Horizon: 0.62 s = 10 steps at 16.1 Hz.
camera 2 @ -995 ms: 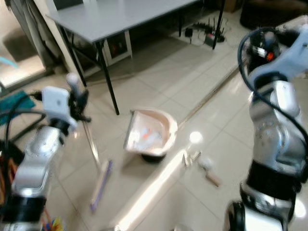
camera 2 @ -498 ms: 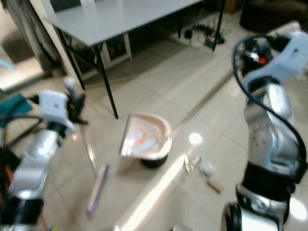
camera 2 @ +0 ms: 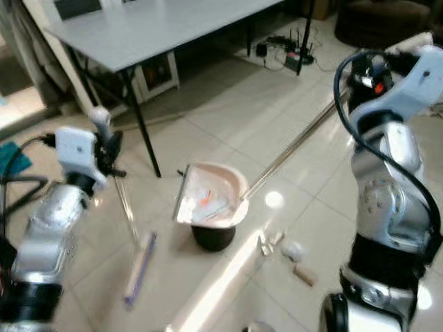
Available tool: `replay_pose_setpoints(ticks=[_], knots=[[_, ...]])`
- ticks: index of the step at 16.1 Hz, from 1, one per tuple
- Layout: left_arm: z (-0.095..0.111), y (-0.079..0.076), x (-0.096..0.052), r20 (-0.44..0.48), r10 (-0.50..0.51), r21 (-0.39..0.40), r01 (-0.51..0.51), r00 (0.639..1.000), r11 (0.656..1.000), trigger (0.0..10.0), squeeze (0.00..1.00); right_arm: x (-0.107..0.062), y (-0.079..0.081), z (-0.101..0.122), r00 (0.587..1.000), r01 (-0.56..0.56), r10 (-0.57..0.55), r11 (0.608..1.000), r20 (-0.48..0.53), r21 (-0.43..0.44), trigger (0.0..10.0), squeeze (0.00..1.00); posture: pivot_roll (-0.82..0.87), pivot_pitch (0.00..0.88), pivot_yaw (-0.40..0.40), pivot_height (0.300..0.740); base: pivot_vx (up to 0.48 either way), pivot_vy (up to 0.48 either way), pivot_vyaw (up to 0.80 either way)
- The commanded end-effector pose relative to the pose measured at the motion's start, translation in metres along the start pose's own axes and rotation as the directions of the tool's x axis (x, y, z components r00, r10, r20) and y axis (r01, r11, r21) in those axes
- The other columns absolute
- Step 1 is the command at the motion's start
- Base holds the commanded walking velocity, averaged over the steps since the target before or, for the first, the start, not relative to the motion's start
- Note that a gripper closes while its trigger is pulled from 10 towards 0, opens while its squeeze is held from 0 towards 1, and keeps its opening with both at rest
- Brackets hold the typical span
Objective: Sweep floor
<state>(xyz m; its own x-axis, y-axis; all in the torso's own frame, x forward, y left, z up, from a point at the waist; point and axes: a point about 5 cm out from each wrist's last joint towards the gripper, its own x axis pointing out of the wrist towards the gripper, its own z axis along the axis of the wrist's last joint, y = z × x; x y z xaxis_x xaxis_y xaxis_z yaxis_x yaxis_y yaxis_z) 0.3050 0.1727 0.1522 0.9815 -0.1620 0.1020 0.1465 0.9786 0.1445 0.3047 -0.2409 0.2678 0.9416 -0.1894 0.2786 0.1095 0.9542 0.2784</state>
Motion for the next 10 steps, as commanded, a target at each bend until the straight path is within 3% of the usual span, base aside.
replay_pose_setpoints(ticks=[1, 10], knots=[[0.009, 0.007, 0.001, 0.041, 0.019, 0.020, -0.020, 0.999, 1.000, 10.0, 0.00, 0.001, 0.008, 0.012, 0.997, -0.031, 0.030, 0.999, 0.067, 0.011, 10.0, 0.00, 0.00, 0.045, 0.059, 0.740, 0.401, 0.000, 0.00], [0.008, 0.008, -0.002, 0.042, 0.020, 0.028, -0.021, 0.999, 0.999, 10.0, 0.00, 0.001, 0.011, 0.001, 0.997, -0.060, 0.059, 0.998, 0.046, 0.010, 10.0, 0.00, 0.03, 0.018, 0.048, 0.740, 0.401, 0.000, 0.00]])
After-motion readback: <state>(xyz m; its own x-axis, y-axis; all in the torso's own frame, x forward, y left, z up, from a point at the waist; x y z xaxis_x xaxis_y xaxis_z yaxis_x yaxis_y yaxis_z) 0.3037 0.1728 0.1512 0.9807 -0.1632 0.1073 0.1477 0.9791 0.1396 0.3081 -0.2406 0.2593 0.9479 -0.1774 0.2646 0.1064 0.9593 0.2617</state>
